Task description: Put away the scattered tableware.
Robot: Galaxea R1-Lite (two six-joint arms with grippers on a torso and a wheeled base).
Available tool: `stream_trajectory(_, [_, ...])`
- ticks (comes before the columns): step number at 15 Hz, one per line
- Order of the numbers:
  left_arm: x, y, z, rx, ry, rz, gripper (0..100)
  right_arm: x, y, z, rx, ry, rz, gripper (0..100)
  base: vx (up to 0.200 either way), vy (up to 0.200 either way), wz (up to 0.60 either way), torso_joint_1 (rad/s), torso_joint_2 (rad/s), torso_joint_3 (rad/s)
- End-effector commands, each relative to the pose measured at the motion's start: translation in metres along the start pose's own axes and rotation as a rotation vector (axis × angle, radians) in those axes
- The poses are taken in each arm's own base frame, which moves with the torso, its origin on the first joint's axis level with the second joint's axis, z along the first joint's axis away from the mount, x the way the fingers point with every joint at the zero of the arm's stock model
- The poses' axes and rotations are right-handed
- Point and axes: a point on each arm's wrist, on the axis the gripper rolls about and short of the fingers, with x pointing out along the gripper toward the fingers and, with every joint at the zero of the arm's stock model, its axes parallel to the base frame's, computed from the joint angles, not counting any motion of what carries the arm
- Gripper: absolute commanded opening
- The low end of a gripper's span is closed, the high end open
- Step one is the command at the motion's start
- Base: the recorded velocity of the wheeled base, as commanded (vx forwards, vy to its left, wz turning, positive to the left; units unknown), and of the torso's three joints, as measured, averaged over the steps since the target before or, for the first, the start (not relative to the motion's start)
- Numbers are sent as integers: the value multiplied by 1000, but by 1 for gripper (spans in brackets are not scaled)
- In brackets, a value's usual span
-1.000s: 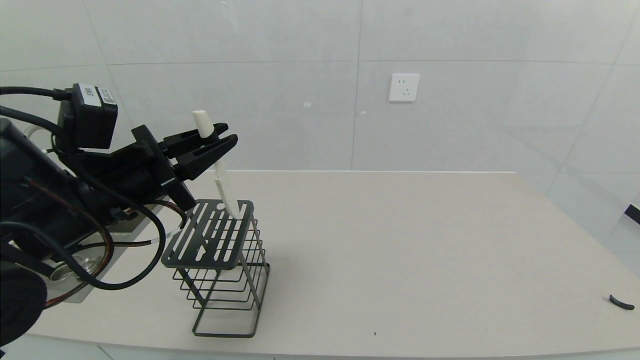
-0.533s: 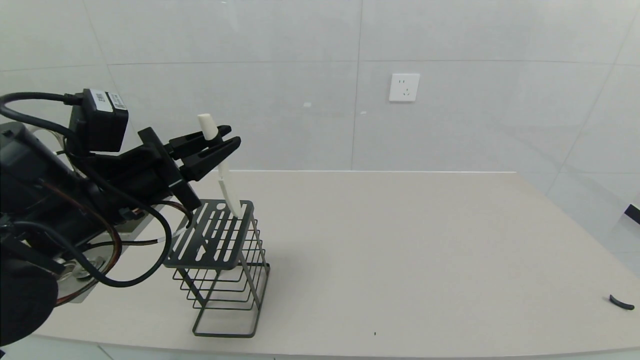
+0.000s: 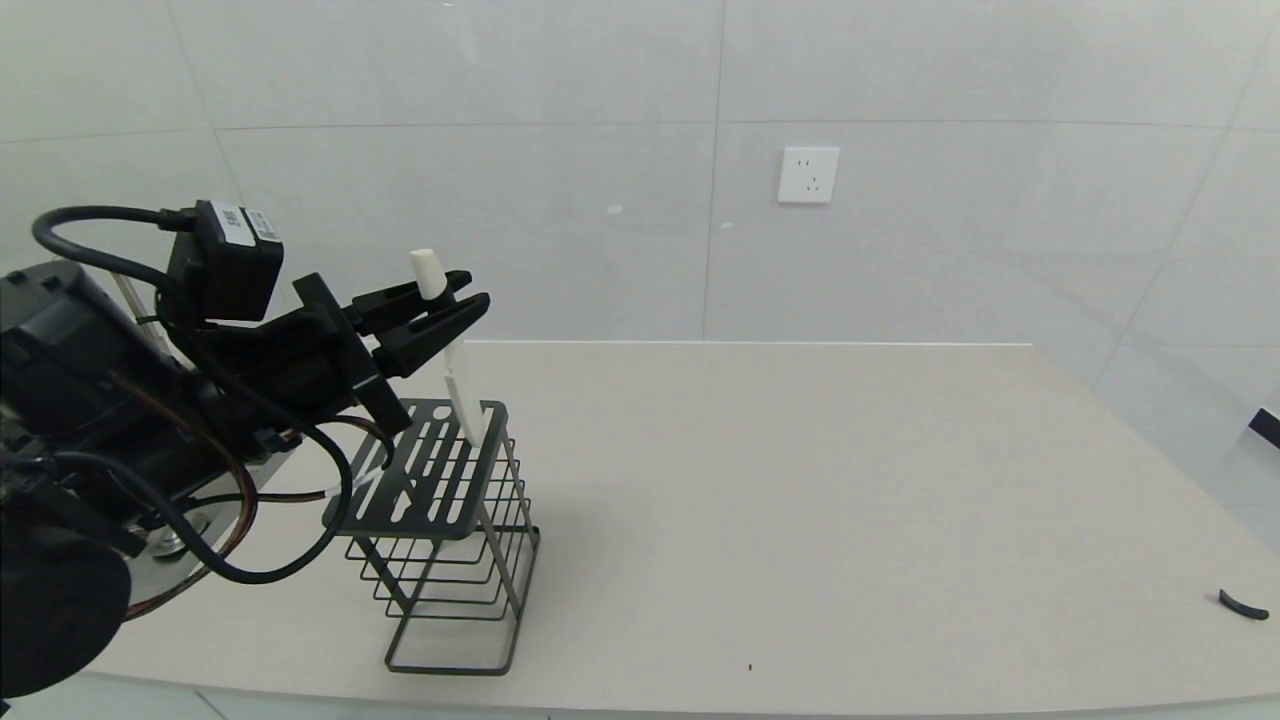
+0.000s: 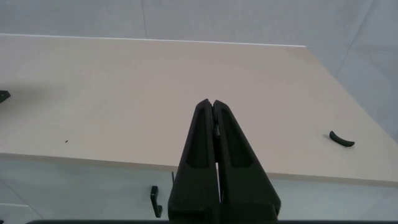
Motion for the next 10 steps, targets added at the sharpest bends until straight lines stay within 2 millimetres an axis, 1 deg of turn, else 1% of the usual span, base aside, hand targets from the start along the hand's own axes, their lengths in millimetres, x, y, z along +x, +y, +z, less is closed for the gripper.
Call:
stream_trajectory(1, [-2,-1,-2,-3,10,1,0,0,0,0,-1,1,-1,0,0,0,0,0,0,0])
stream_trajectory(10, [-2,-2,-6,-13,22,-2,0,0,0,0,-1,0,1,0,0,0,0,0,0,0])
